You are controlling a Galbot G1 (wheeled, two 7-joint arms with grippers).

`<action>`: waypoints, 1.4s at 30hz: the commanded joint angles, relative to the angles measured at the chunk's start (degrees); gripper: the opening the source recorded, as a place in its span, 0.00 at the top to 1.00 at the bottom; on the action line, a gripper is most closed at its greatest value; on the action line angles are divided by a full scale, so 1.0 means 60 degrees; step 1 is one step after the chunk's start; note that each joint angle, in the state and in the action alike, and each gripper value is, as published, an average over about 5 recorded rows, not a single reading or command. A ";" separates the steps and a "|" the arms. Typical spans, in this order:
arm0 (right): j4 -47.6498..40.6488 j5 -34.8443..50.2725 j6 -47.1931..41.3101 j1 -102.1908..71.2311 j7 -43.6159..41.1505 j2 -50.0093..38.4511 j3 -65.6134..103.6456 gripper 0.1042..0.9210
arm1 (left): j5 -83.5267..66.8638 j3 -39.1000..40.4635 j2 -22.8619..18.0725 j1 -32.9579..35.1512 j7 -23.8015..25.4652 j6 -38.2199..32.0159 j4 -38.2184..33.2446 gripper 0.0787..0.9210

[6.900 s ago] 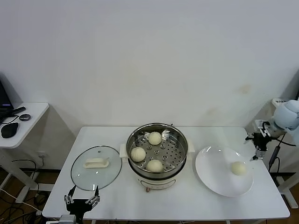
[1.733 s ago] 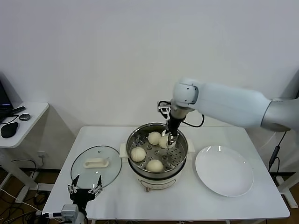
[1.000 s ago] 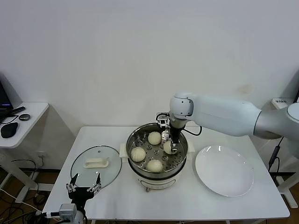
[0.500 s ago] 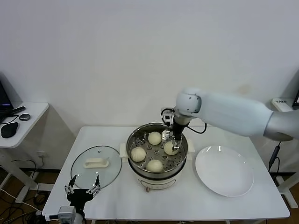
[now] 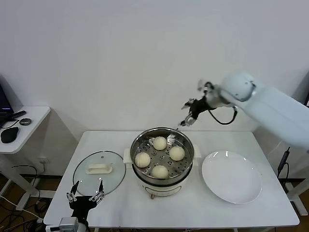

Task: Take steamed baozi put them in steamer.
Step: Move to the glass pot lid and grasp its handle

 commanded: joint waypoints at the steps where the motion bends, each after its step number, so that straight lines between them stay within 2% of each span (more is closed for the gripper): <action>1: 0.0992 0.0989 0.2429 -0.9033 0.3252 0.0069 1.1454 0.12 | 0.0060 -0.0115 0.0078 -0.0113 -0.0320 -0.0985 0.0124 0.12; 6: 0.2025 0.0722 0.3015 -1.1729 0.4229 0.1945 1.3841 0.12 | 0.0330 -0.0361 0.0141 -0.0433 -0.0252 -0.1217 0.0149 0.12; 12: 0.2768 0.0342 0.4344 -1.4009 0.5413 0.3892 1.4894 0.12 | 0.1005 -0.0836 0.0400 -0.1080 -0.0023 -0.1655 0.0799 0.12; 17: 0.3110 0.0183 0.4766 -1.5026 0.5929 0.4907 1.5120 0.12 | 0.3560 -0.0991 0.0600 -0.1697 0.0064 -0.2787 0.1810 0.12; 22: 0.3319 0.0126 0.4832 -1.5531 0.5936 0.5329 1.5243 0.12 | 0.7111 -0.0861 0.0823 -0.2076 -0.0085 -0.3356 0.2472 0.12; 24: 0.3377 0.0033 0.4850 -1.5619 0.5898 0.5376 1.5187 0.12 | 0.9116 -0.0603 0.1166 -0.2114 -0.0380 -0.3553 0.2741 0.12; 27: 0.3399 -0.0275 0.4904 -1.5670 0.5752 0.5444 1.5109 0.12 | 1.1884 -0.0113 0.1953 -0.2059 -0.1125 -0.3596 0.3295 0.12; 30: 0.3343 -0.0648 0.5034 -1.5684 0.5593 0.5458 1.5093 0.12 | 1.3597 0.0158 0.2620 -0.2134 -0.2179 -0.3069 0.4166 0.12; 32: 0.3274 -0.0783 0.5093 -1.5693 0.5553 0.5396 1.5066 0.12 | 1.4251 0.0240 0.2924 -0.2255 -0.2611 -0.2778 0.4804 0.12; 36: 0.3189 -0.0890 0.5110 -1.5726 0.5496 0.5340 1.5014 0.12 | 1.4493 0.0323 0.3294 -0.2456 -0.2337 -0.2614 0.5650 0.12; 42: 0.3145 -0.1057 0.5127 -1.5752 0.5438 0.5508 1.4878 0.12 | 1.3637 0.0400 0.2958 -0.2896 -0.2022 -0.2105 0.5944 0.12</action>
